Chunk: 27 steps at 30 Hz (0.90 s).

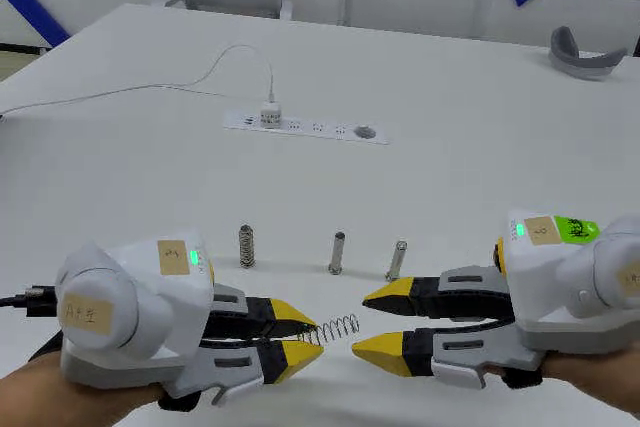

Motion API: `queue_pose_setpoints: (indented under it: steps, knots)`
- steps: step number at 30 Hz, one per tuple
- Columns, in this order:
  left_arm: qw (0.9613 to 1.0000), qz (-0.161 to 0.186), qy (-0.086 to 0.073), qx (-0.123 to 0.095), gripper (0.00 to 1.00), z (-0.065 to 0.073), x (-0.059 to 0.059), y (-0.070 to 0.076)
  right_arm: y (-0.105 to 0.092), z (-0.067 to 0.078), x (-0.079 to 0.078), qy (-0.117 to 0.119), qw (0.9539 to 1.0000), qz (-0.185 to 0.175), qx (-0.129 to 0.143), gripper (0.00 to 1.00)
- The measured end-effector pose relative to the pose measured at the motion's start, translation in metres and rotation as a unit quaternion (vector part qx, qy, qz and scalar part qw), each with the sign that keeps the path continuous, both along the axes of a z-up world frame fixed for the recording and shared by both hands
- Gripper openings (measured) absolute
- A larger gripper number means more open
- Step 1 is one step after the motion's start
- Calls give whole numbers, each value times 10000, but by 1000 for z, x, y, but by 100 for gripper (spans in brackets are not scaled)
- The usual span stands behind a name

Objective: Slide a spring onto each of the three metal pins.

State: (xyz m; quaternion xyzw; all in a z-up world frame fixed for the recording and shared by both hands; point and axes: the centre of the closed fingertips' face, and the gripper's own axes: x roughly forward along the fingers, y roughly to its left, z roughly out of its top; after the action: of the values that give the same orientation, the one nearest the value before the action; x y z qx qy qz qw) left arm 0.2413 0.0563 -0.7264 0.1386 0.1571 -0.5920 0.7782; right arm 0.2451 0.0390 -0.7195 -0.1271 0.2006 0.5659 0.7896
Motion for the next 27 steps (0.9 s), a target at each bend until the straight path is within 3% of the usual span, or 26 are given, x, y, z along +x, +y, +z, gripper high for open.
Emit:
queue_pose_setpoints:
  steps: [13, 27]
  knots:
    - [9993, -339, 37, -119, 10, 8, -14, -6, 4, -4, -14, 110, 9993, 357, -24, 16]
    - [9994, -329, 72, -72, 10, 2, -15, -5, 13, 16, -19, 52, 9986, 501, 187, 12]
